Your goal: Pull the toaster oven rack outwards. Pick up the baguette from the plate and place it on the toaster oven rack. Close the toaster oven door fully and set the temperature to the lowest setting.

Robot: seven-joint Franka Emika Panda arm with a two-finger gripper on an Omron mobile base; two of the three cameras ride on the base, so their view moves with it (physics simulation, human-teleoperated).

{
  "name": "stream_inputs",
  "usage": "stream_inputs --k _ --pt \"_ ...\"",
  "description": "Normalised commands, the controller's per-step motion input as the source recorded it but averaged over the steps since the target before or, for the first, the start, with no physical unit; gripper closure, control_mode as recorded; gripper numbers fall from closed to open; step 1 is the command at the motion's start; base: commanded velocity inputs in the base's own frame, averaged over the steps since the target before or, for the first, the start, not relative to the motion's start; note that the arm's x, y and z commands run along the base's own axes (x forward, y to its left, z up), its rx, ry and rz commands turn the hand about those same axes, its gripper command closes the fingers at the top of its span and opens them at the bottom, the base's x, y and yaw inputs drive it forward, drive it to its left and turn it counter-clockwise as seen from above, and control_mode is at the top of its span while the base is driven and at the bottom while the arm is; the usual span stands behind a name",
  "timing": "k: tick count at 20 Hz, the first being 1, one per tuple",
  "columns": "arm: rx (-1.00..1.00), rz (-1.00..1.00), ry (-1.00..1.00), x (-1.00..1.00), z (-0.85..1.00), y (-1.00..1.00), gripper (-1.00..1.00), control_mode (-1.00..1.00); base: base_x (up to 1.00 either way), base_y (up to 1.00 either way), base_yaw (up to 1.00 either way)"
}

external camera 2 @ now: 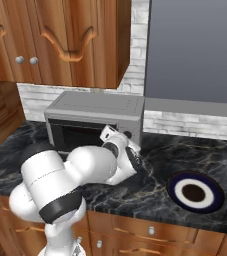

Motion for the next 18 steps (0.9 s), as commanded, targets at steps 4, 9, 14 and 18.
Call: stream_inputs --k 4,9,14,18 --pt "-0.92 0.06 0.06 0.19 0.18 0.0 1.0 -1.0 0.0 0.0 0.0" --pt "-0.93 0.04 0.05 0.25 0.2 0.0 1.0 -1.0 0.0 0.0 0.0" --pt "-0.95 0.0 0.0 0.27 0.19 0.03 1.0 -1.0 0.0 0.0 0.0" --pt "-0.94 0.02 0.01 0.33 0.18 0.01 1.0 -1.0 0.0 0.0 0.0"
